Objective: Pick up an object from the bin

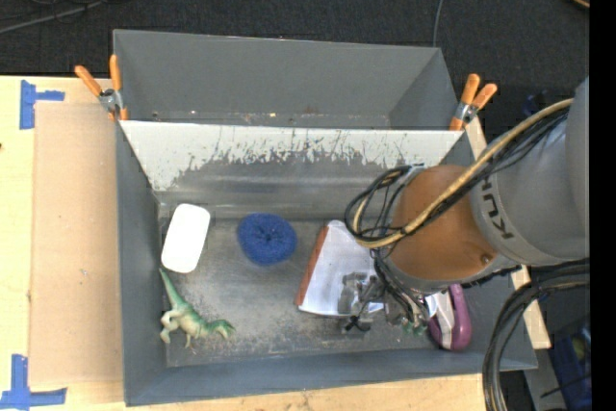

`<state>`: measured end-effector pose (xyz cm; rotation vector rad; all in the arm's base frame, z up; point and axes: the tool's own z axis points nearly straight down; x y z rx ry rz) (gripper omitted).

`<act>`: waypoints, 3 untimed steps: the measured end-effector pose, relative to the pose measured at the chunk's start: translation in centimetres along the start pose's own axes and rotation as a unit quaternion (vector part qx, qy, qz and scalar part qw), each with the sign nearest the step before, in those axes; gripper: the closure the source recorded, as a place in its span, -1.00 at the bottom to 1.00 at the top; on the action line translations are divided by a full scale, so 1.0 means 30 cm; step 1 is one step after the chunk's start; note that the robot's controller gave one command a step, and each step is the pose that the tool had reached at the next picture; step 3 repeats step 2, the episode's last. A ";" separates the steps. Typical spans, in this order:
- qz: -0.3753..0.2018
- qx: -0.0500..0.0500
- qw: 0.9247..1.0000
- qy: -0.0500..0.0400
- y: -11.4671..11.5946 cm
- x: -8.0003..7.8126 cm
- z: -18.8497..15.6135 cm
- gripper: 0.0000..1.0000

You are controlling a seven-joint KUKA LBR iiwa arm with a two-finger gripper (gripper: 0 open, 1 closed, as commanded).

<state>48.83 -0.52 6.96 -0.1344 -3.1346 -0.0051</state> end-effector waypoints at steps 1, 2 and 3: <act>-0.005 0.000 1.000 0.004 -0.009 -0.012 -0.258 1.00; -0.006 0.000 1.000 0.007 -0.008 -0.016 -0.540 1.00; -0.006 0.000 1.000 0.007 -0.008 -0.016 -0.540 1.00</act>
Offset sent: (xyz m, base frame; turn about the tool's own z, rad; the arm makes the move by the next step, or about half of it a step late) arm 0.0069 -0.0026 0.2140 -0.0159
